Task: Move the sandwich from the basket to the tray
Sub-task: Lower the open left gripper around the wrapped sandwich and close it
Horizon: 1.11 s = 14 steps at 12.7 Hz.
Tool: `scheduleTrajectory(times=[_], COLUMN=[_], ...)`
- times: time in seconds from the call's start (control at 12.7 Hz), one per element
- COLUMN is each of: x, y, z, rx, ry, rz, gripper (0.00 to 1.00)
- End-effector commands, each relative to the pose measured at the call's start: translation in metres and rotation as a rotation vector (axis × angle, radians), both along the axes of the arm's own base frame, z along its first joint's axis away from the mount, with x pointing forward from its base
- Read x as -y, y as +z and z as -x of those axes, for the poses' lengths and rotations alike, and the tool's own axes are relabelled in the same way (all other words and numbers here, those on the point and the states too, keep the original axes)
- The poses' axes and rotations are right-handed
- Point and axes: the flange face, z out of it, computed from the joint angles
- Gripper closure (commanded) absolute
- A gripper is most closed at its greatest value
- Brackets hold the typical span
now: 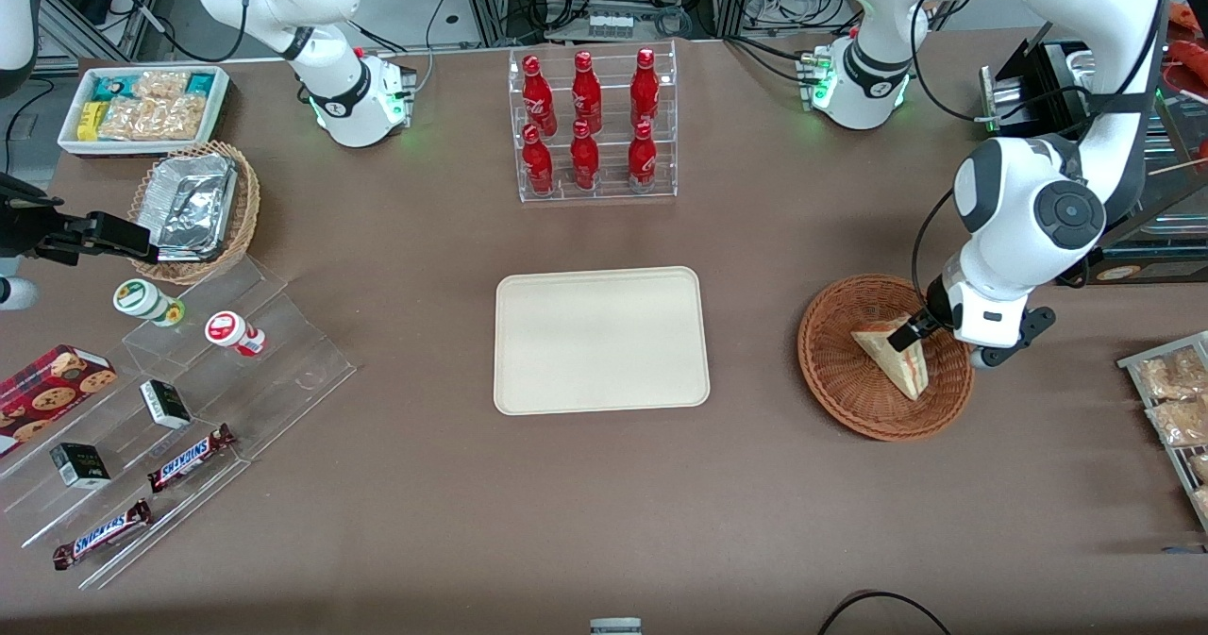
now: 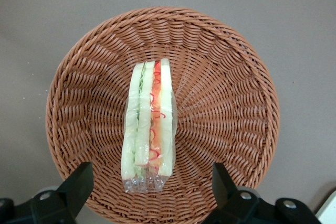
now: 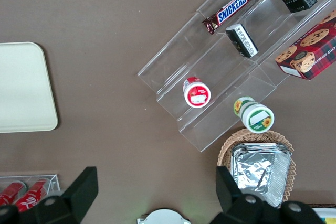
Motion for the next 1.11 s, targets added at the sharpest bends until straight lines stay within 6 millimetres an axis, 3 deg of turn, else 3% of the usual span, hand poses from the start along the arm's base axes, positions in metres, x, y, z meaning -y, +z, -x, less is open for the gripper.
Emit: scheduleTrajectory(times=[0.0,0.71,0.87,0.95,1.03], x=[0.003,0.002,0.002,0.002,0.002], y=[-0.010,-0.067,-0.069,-0.069,-0.068], z=[0.000,0.002,0.002,0.002,0.002], rx=[-0.004,-0.084,-0.086,-0.086,-0.086], ry=[0.021,0.047,0.041,0.041,0.040], rz=[-0.004,-0.001,-0.005,-0.005,-0.006], gripper=[0.00,0.00,0.02,0.16,0.43])
